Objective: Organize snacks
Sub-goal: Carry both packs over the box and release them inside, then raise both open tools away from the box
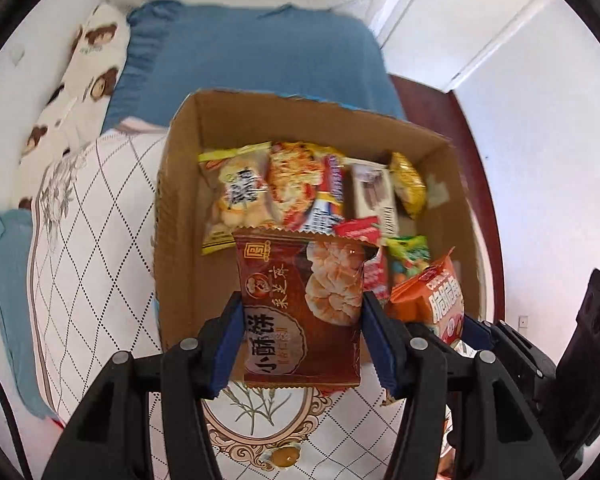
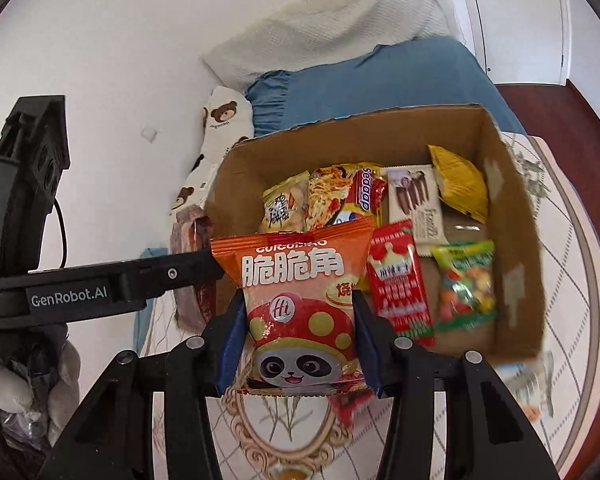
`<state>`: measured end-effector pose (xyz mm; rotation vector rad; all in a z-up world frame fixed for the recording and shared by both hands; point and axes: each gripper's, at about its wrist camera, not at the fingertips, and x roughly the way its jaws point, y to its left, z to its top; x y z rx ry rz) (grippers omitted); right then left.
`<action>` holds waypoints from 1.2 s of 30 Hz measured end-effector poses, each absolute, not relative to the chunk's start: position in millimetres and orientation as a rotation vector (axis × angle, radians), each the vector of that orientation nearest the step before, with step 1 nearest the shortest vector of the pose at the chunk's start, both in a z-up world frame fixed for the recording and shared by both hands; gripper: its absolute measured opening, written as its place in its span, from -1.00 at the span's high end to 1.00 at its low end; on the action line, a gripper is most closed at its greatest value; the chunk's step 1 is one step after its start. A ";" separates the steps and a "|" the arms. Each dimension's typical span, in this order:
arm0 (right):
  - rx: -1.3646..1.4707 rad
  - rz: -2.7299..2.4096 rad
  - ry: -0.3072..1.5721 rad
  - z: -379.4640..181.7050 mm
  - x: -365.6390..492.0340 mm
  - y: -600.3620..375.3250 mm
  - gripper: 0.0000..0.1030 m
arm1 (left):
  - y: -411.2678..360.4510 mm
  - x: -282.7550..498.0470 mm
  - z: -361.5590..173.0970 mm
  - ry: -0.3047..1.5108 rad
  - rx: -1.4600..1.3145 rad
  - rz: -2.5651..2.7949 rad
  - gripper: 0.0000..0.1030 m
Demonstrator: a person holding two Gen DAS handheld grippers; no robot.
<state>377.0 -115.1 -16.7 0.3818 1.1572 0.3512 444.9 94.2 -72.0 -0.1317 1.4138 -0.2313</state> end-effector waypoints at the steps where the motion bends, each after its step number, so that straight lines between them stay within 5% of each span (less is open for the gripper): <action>1: 0.371 0.345 1.173 -24.0 386.7 -110.9 0.00 | 97.3 453.0 -78.3 1.441 -0.131 -0.223 -0.05; 13: 0.351 0.351 1.342 -94.6 428.4 -76.3 -0.02 | 107.9 471.1 -146.9 1.611 -0.096 -0.130 -0.05; 15: 0.346 0.346 1.381 -104.6 428.5 -74.1 -0.15 | 109.1 469.2 -154.8 1.646 -0.115 -0.123 -0.06; 17: 0.344 0.342 1.427 -113.8 429.1 -72.8 -0.74 | 110.9 467.9 -160.8 1.670 -0.131 -0.109 -0.21; 18: 0.338 0.342 1.434 -114.5 428.7 -72.3 -0.77 | 111.2 467.7 -161.9 1.671 -0.128 -0.103 -0.28; 20: 0.310 0.336 1.440 -114.1 426.9 -71.6 -0.82 | 108.4 467.6 -161.0 1.656 -0.098 -0.110 -0.60; 36: 0.133 0.163 1.340 -92.4 404.0 -120.6 -0.84 | 108.5 432.3 -140.8 1.438 -0.100 -0.053 -0.62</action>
